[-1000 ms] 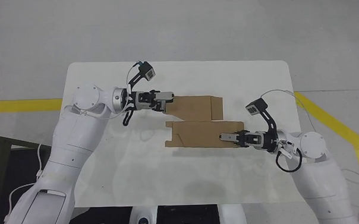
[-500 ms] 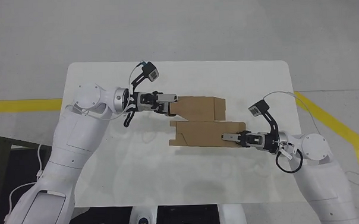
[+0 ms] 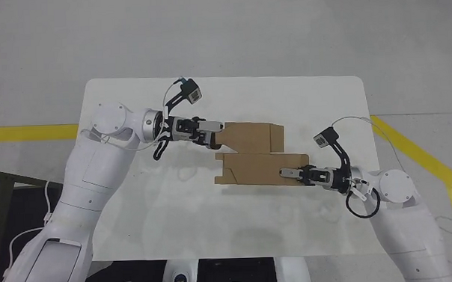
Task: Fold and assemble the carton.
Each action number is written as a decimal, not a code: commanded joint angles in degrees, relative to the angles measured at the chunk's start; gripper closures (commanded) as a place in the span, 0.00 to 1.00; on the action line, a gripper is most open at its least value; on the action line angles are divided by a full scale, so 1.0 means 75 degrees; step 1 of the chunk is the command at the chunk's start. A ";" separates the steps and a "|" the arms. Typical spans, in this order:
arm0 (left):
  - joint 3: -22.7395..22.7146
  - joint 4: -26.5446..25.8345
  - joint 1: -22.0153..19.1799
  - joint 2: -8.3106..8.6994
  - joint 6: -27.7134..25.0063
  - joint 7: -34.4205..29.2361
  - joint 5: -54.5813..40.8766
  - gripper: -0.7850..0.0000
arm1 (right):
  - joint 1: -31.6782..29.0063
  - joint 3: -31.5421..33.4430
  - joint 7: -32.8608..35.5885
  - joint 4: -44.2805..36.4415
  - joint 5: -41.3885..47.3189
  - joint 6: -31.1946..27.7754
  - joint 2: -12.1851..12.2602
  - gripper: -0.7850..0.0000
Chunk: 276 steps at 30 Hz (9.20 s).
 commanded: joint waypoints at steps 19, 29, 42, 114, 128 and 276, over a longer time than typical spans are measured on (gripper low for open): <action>-0.0081 -0.0041 0.0036 0.0049 -0.0112 0.0233 -0.0094 0.00 | -0.0001 -0.0074 -0.0292 -0.0027 -0.0080 0.0016 0.0089 1.00; -0.0009 0.0010 -0.0062 0.0031 -0.0184 0.0361 -0.0141 0.00 | 0.0067 -0.0267 -0.0421 -0.0080 -0.0210 0.0075 0.0112 1.00; 0.0215 0.0003 -0.0094 -0.0034 -0.0274 0.0663 -0.0170 0.00 | 0.0015 -0.0447 -0.0692 -0.0242 -0.0044 0.0083 0.0123 1.00; -0.0357 -0.0445 0.0763 0.0336 -0.0634 0.1246 0.1474 0.00 | -0.0341 0.0047 -0.0992 -0.0716 -0.0257 0.0573 0.0387 1.00; -0.0075 0.0563 0.0205 0.0273 -0.1013 0.0416 0.0935 0.00 | -0.0216 -0.0013 -0.0781 -0.0810 -0.0450 0.0832 0.0428 1.00; 0.0344 0.1634 -0.0140 0.0098 -0.1042 -0.0738 0.0088 1.00 | 0.0293 -0.0395 -0.1513 -0.0508 -0.0379 0.0378 0.0678 0.00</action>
